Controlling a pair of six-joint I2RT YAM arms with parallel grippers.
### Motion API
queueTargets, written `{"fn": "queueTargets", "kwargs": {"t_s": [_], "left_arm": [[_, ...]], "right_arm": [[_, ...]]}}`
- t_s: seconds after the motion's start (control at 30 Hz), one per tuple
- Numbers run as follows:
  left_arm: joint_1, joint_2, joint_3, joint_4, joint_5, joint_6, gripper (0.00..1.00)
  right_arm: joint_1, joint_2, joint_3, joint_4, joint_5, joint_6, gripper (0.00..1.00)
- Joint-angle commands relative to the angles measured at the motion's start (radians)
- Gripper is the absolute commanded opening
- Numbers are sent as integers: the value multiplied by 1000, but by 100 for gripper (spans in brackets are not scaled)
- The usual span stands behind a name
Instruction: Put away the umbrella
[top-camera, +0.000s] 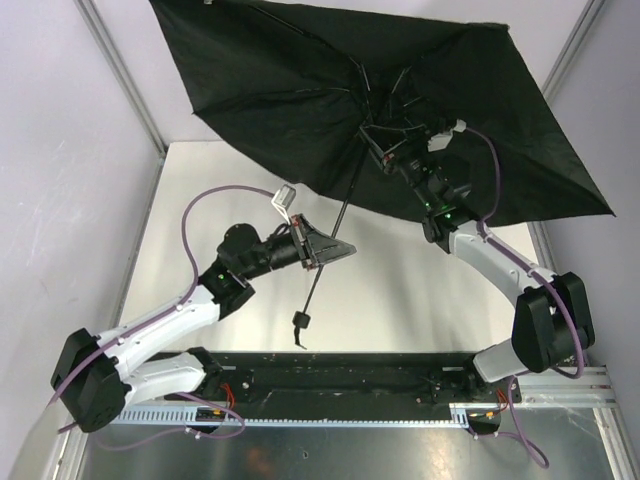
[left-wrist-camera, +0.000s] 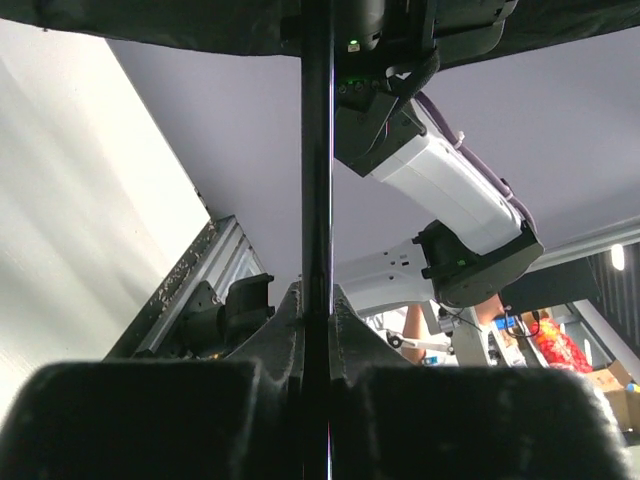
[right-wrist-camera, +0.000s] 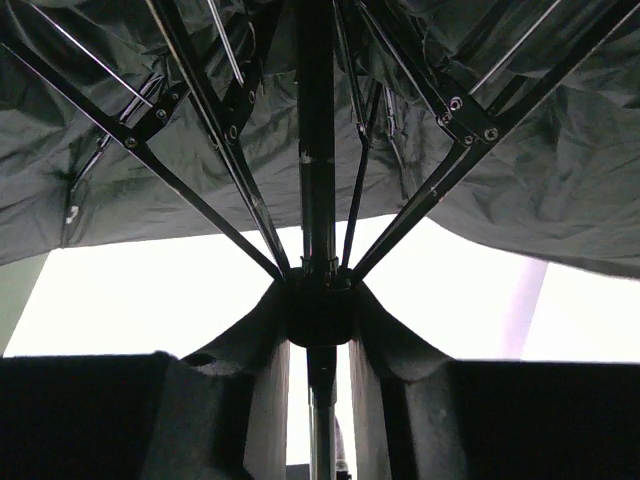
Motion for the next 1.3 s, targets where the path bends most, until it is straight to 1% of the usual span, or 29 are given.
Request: {"fn": "queueTargets", "kwargs": {"t_s": [0.0, 0.03, 0.07, 0.13, 0.2, 0.23, 0.33, 0.43, 0.5, 0.53, 0.6, 0.67, 0.7, 0.73, 0.8, 0.83, 0.87, 0.93, 1.0, 1.07, 1.1, 1.2, 1.27], "left_arm": [[35, 12, 76, 76, -55, 60, 6], [35, 3, 60, 74, -48, 64, 14], [33, -9, 39, 72, -46, 68, 24], [22, -43, -14, 64, -51, 81, 48], [-9, -67, -58, 52, -59, 89, 65], [-31, -73, -73, 45, -65, 91, 71], [-100, -75, -109, 31, -88, 101, 81], [-153, -71, -127, 13, -108, 110, 85], [-178, -64, -126, 10, -115, 117, 83], [-187, -60, -120, 8, -118, 123, 81], [-198, -50, -108, 5, -119, 131, 74], [-200, -41, -94, 0, -119, 135, 62], [-201, -34, -86, -3, -117, 137, 56], [-200, -28, -72, -8, -117, 141, 47], [-193, -15, -42, -37, -127, 150, 22], [-185, -9, -23, -51, -129, 156, 12], [-171, -3, -2, -63, -127, 164, 6], [-130, 6, 42, -78, -114, 167, 1], [-83, 12, 93, -84, -104, 167, 0], [-45, 25, 151, -88, -101, 174, 0], [-34, 32, 181, -92, -104, 183, 0], [-20, 49, 262, -112, -142, 218, 0], [-18, 56, 286, -119, -151, 225, 0]], "right_arm": [[-4, -56, 10, 34, -179, -28, 0], [-24, -53, 18, 44, -185, -19, 0], [-39, -48, 24, 62, -189, -8, 0], [-60, -37, 38, 106, -192, 9, 0], [-67, -29, 53, 136, -188, 2, 0], [-69, -26, 59, 149, -186, -6, 0], [-76, -18, 72, 160, -182, -19, 0], [-83, -15, 74, 170, -177, -14, 0], [-84, -18, 74, 172, -170, -17, 0], [-85, -20, 76, 172, -170, -19, 0], [-89, -23, 83, 163, -172, -27, 0], [-95, -27, 90, 149, -178, -35, 0], [-96, -29, 92, 143, -182, -38, 0], [-98, -32, 94, 133, -187, -42, 0], [-102, -31, 112, 82, -216, -54, 0], [-104, -28, 128, 42, -251, -64, 0], [-104, -27, 142, -7, -287, -80, 0], [-102, -32, 155, -102, -355, -126, 0], [-88, -43, 157, -228, -404, -202, 0], [-44, -74, 142, -360, -413, -295, 0], [-12, -96, 118, -385, -401, -326, 0], [127, -161, 8, -350, -347, -336, 0], [165, -190, -59, -294, -339, -299, 0]]}}
